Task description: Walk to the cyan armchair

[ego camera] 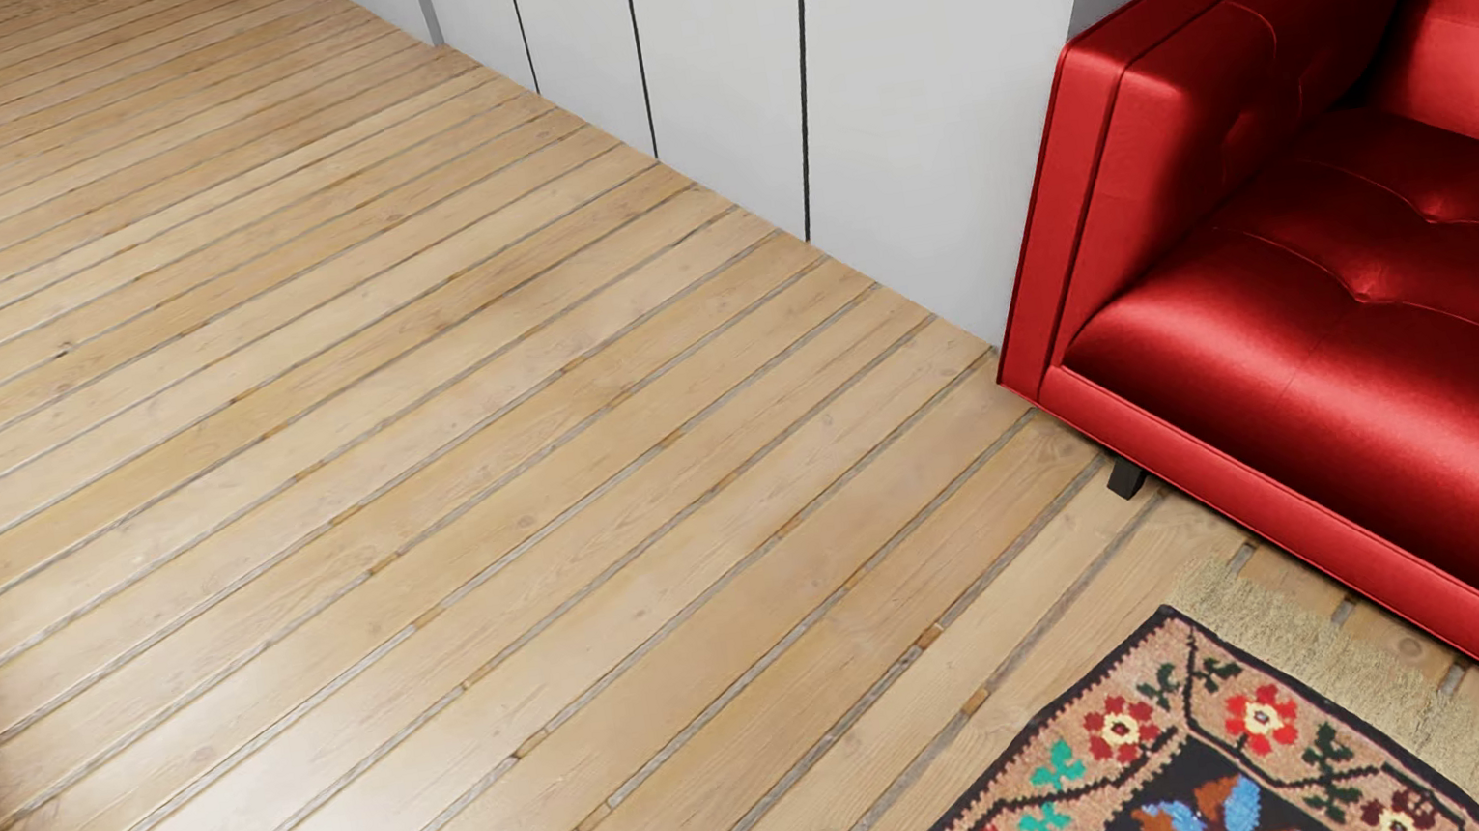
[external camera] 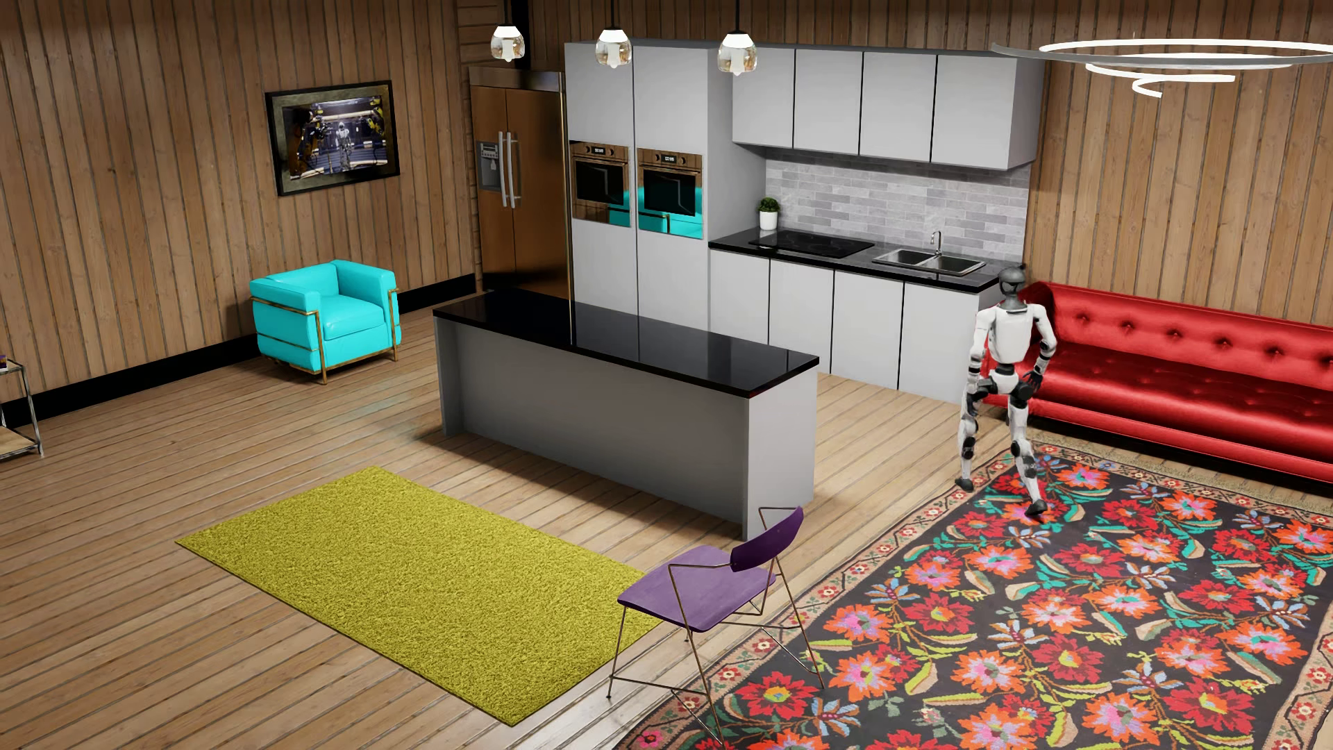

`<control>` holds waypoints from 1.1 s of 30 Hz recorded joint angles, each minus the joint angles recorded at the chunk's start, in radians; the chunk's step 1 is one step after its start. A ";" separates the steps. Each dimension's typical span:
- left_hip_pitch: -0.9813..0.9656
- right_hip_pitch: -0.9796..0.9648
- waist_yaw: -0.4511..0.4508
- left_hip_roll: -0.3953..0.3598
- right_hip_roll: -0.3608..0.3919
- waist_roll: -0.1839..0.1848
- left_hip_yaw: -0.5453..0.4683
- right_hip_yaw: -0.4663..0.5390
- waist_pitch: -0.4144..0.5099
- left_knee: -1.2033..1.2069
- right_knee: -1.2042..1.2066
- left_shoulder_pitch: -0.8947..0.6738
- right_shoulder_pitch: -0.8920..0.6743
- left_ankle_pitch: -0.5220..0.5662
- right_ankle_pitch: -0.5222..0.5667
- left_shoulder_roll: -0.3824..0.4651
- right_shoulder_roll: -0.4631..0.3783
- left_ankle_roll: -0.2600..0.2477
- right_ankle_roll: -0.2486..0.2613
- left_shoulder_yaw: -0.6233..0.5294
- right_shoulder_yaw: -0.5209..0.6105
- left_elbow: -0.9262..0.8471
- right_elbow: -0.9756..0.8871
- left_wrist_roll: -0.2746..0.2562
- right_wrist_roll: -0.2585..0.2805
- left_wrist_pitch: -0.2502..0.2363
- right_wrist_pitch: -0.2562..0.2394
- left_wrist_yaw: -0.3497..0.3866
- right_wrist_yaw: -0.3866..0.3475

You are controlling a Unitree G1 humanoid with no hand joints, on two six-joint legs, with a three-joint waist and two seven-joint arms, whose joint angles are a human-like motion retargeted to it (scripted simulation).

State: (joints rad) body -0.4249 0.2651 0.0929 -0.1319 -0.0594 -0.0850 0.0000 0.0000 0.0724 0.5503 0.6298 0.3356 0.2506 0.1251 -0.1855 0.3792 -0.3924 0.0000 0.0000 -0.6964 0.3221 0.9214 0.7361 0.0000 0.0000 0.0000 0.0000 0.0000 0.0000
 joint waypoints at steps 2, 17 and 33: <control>0.049 -0.185 -0.057 -0.074 -0.056 -0.026 0.000 0.000 -0.015 0.099 0.459 0.005 0.026 0.065 0.252 -0.004 0.015 0.000 0.000 -0.019 0.021 0.033 0.082 0.000 0.000 0.000 0.000 0.000 0.000; 0.375 -0.557 -0.326 0.040 -0.066 0.134 0.000 0.000 0.021 0.694 0.177 -0.158 0.117 0.097 0.021 -0.019 0.036 0.000 0.000 0.070 0.091 -0.093 0.275 0.000 0.000 0.000 0.000 0.000 0.000; 0.080 -0.376 -0.037 -0.119 -0.120 -0.043 0.000 0.000 0.031 0.140 0.735 -0.024 0.063 -0.036 0.007 -0.002 0.012 0.000 0.000 0.010 0.155 0.059 0.152 0.000 0.000 0.000 0.000 0.000 0.000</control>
State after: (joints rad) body -0.3450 -0.1111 0.0554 -0.2511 -0.1793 -0.1277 0.0000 0.0000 0.1035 0.6900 1.3648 0.3121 0.3133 0.0896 -0.1786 0.3771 -0.3803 0.0000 0.0000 -0.6863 0.4771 0.9804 0.8879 0.0000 0.0000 0.0000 0.0000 0.0000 0.0000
